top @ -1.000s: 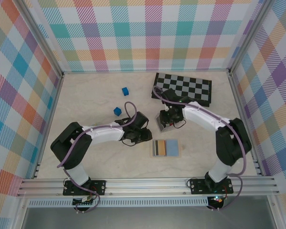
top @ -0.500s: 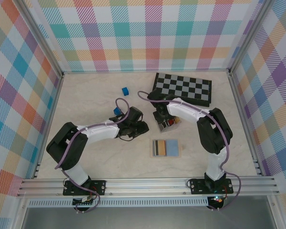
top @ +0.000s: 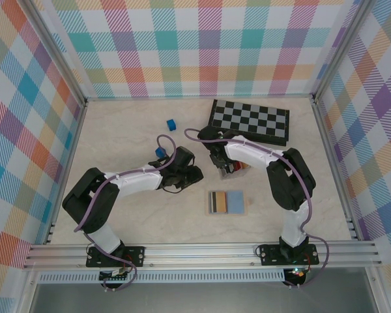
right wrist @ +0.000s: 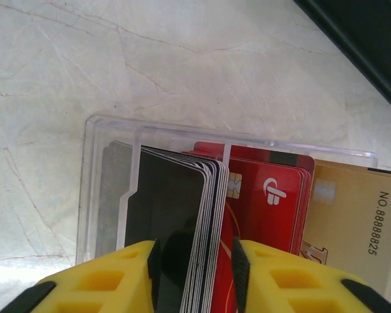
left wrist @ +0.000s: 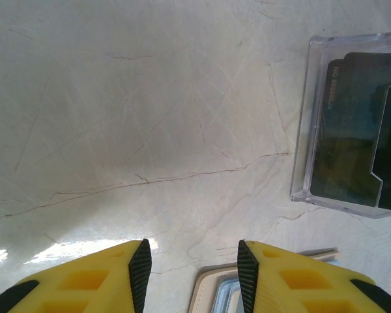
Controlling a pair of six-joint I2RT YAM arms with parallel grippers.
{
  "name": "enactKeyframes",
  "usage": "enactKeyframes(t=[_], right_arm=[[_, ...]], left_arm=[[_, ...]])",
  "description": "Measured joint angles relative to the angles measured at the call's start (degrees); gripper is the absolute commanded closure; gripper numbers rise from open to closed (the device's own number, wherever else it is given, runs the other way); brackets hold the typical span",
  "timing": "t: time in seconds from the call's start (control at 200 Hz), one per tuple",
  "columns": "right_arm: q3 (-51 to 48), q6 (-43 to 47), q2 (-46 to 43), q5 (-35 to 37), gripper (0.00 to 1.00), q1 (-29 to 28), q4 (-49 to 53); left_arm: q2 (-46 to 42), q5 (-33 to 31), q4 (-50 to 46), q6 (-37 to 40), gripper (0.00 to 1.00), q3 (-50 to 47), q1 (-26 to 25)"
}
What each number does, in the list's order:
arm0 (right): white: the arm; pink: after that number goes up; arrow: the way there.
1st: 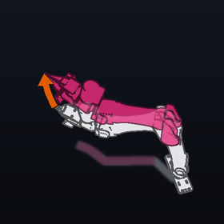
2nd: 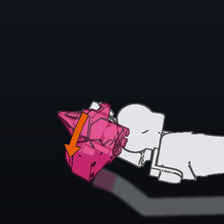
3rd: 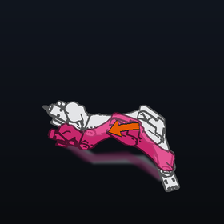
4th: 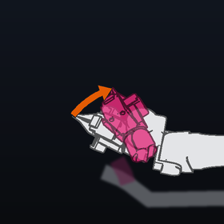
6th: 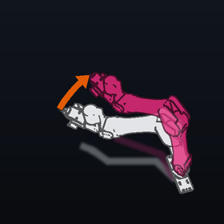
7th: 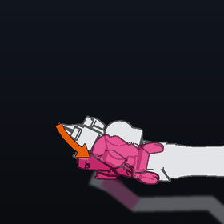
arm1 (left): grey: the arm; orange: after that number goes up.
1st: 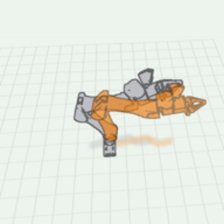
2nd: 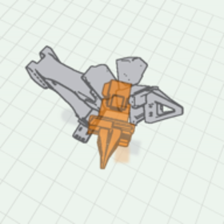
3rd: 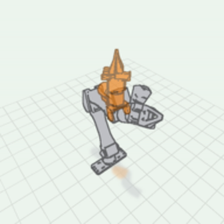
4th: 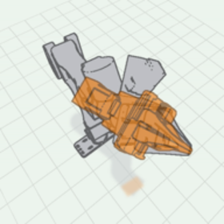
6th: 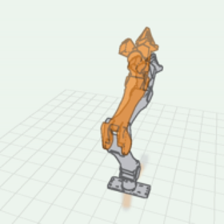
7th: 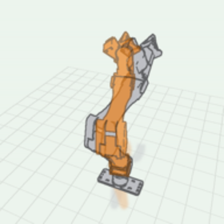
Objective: Put the credit cards into the card holder
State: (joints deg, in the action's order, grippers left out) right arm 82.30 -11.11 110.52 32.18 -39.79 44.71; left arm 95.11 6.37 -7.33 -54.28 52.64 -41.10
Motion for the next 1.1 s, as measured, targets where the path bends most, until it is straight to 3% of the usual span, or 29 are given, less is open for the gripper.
enactKeyframes(t=[0.315,0.605,0.855,1.1], right_arm=[[-0.02,0.26,-0.44,0.37,0.86,-0.02,-0.02],[-0.02,0.20,-1.95,-0.44,0.94,-0.02,0.35],[-0.09,-1.57,-6.86,-5.86,0.97,0.92,1.09],[-2.89,-4.61,-12.02,-14.73,0.98,5.38,-0.02]], left_arm=[[0.00,0.13,0.00,0.00,0.58,0.00,0.00],[0.00,0.17,0.00,0.00,0.58,0.00,0.00],[0.00,0.63,0.02,0.02,0.58,0.00,0.00],[0.00,3.08,1.79,0.00,0.57,0.00,0.13]])
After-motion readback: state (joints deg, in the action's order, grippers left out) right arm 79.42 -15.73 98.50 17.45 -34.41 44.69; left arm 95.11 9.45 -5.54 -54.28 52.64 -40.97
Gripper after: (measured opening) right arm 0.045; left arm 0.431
